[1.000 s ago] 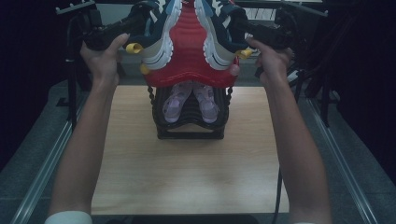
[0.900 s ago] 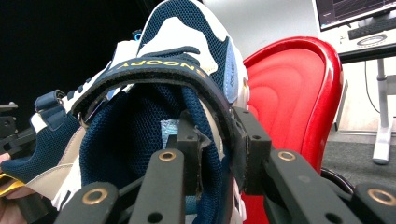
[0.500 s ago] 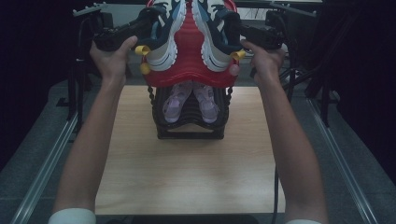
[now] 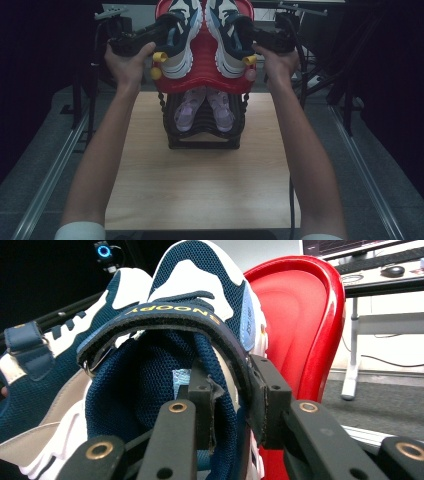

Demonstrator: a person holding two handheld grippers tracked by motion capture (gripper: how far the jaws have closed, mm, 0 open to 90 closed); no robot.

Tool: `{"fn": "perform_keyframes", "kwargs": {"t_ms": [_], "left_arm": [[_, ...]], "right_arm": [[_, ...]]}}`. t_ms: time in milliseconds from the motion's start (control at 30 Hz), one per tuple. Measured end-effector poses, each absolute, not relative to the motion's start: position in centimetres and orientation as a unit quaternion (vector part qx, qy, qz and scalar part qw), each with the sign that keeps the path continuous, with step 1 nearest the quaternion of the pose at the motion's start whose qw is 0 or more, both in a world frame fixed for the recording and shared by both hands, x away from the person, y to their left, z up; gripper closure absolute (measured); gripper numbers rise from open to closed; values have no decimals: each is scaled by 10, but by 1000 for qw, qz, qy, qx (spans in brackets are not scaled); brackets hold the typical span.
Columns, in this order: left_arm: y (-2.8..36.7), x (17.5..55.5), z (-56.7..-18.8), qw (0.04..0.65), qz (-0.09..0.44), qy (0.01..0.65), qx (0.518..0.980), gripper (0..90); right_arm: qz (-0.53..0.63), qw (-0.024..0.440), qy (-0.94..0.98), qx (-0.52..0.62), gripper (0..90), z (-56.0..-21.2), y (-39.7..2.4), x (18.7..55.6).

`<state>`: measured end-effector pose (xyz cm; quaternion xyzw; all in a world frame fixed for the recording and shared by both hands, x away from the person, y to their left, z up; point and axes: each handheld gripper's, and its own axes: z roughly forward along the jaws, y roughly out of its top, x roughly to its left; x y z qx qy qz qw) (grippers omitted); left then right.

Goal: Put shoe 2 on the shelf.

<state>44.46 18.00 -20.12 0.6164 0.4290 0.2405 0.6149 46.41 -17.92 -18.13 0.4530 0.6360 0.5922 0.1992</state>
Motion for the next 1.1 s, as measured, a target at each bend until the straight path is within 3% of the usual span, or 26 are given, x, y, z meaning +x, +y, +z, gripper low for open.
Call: {"fn": "perform_keyframes", "kwargs": {"t_ms": [333,533,767,1100], "left_arm": [[169,451,-208,593,251,429,633,667],[167,452,-209,602,242,421,634,583],[174,451,-207,630,211,419,619,460],[180,446,-207,640,198,419,613,442]], "right_arm": [[587,201,643,449,652,-182,-169,466],[584,196,654,438,604,-184,-163,468],[600,167,654,429,483,-183,-170,468],[618,161,649,414,423,-187,-178,464]]}}
